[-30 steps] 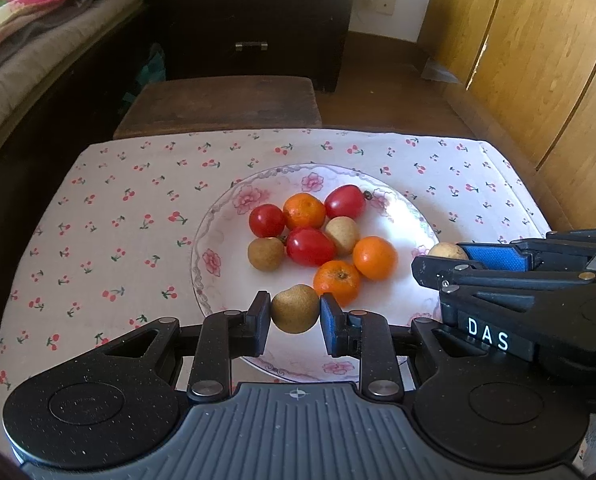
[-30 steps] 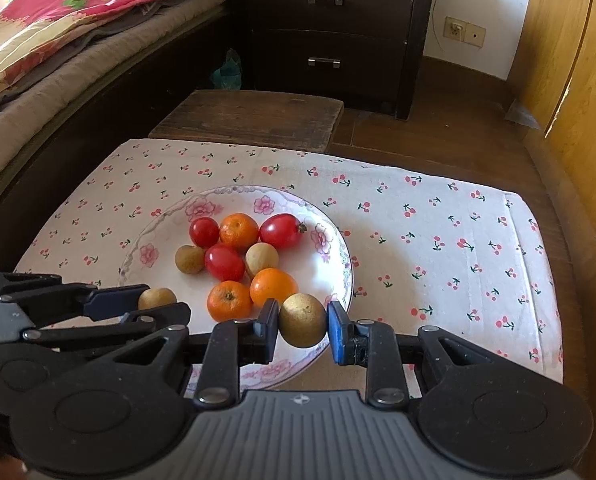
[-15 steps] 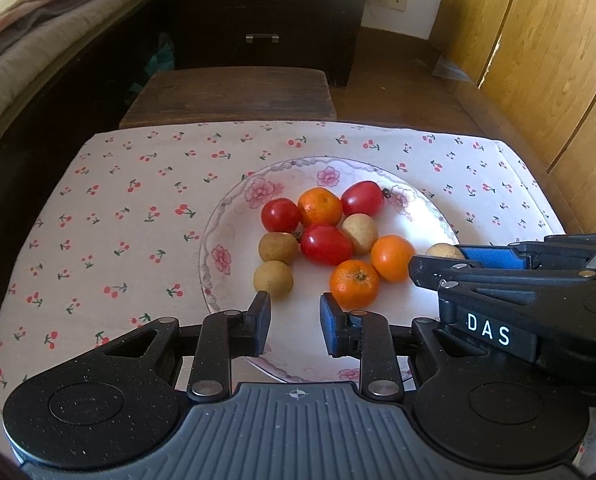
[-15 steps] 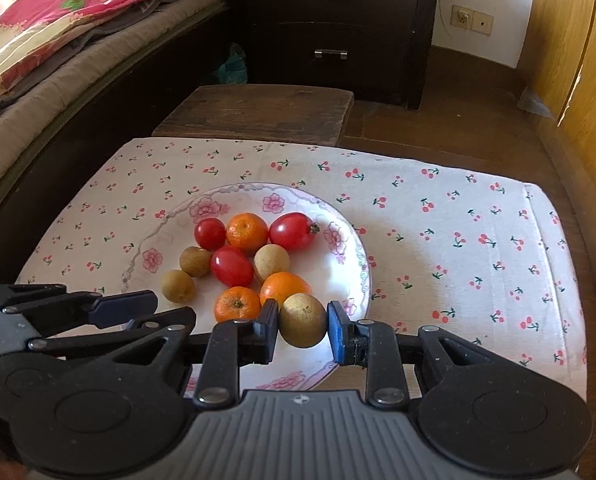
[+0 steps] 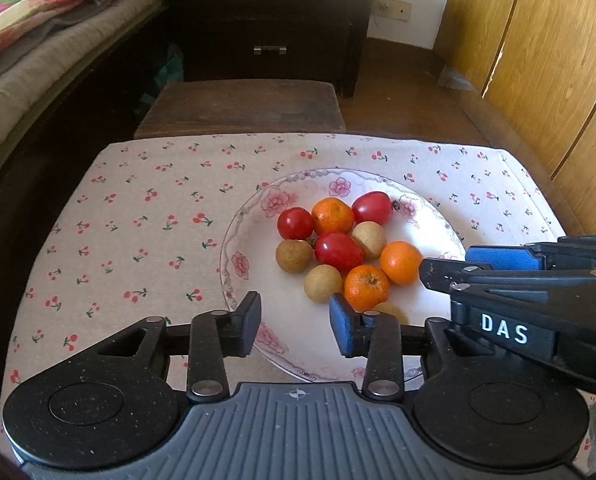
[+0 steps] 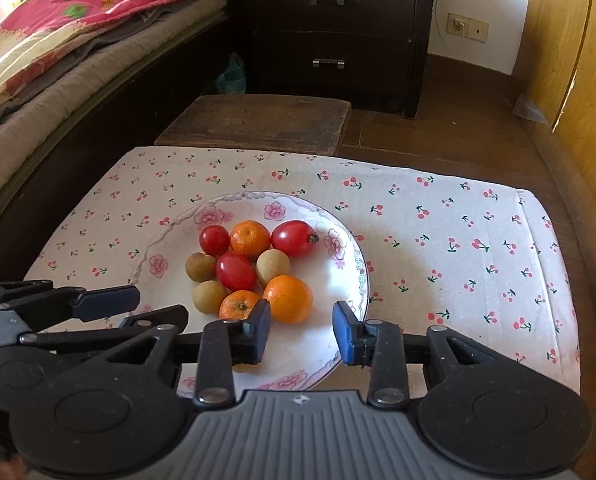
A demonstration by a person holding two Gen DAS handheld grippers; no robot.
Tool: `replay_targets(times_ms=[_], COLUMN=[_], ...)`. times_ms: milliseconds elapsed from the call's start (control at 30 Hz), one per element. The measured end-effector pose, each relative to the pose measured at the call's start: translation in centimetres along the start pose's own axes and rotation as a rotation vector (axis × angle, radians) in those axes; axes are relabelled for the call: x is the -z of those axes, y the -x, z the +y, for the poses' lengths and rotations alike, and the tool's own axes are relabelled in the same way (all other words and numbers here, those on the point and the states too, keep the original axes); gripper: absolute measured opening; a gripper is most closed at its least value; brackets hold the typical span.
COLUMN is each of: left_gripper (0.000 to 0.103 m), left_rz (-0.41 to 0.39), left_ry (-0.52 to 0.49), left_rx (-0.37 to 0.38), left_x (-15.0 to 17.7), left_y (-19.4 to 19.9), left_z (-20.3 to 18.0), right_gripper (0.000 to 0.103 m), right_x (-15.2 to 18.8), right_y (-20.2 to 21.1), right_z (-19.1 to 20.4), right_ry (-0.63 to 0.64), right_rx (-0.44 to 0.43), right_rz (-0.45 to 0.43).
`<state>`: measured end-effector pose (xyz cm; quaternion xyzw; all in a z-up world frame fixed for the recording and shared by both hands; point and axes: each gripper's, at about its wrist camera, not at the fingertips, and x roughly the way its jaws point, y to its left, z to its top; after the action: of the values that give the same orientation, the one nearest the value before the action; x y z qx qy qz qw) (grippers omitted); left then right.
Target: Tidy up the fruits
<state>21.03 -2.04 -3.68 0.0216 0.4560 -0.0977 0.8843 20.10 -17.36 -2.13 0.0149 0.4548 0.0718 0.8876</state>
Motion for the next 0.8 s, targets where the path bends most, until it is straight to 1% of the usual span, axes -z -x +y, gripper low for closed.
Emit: replay_targets(times_ms=[133, 200, 267, 367, 533, 600, 633, 667, 800], left_gripper=[0.051, 0.054, 0.063, 0.073, 0.085, 0.086, 0.088, 0.093, 0.099], left_rz=[-0.025, -0.04, -0.057, -0.086, -0.153, -0.175, -0.182, -0.189, -0.22], left_ry=[0.007, 0.008, 0.009, 0.022, 0.03, 0.025, 0.023, 0.019, -0.011], left_rx=[0.004, 0.004, -0.004, -0.017, -0.034, -0.031, -0.033, -0.042, -0.097], left_x=[0.1, 0.2, 0.4, 0.7, 1.5, 2.0, 2.3, 2.6, 3.7], left_y=[1.1, 1.8, 2.5, 3.8, 6.1, 6.8, 7.1, 7.4, 8.6], left_z=[0.0, -0.1, -0.1, -0.1, -0.2, -0.4, -0.4, -0.5, -1.1], right_gripper=[0.038, 0.04, 0.041, 0.044, 0.051, 0.059, 0.059, 0.059, 0.06], right_x=[0.3, 0.5, 0.8, 1.2, 2.4, 3.2, 3.7, 4.1, 5.4], right_y=[1.4, 2.3, 3.2, 4.7, 7.4, 8.3, 8.7, 9.0, 10.3], right_z=[0.0, -0.1, -0.1, -0.4, -0.7, -0.7, -0.7, -0.7, -0.4], right_ry=[-0.019, -0.024, -0.026, -0.04, -0.054, -0.061, -0.064, -0.064, -0.054], right_rx=[0.007, 0.01, 0.013, 0.015, 0.021, 0.023, 0.025, 0.027, 0.046], right_rz=[-0.022, -0.036, -0.048, -0.076, -0.116, -0.126, -0.13, -0.13, -0.143])
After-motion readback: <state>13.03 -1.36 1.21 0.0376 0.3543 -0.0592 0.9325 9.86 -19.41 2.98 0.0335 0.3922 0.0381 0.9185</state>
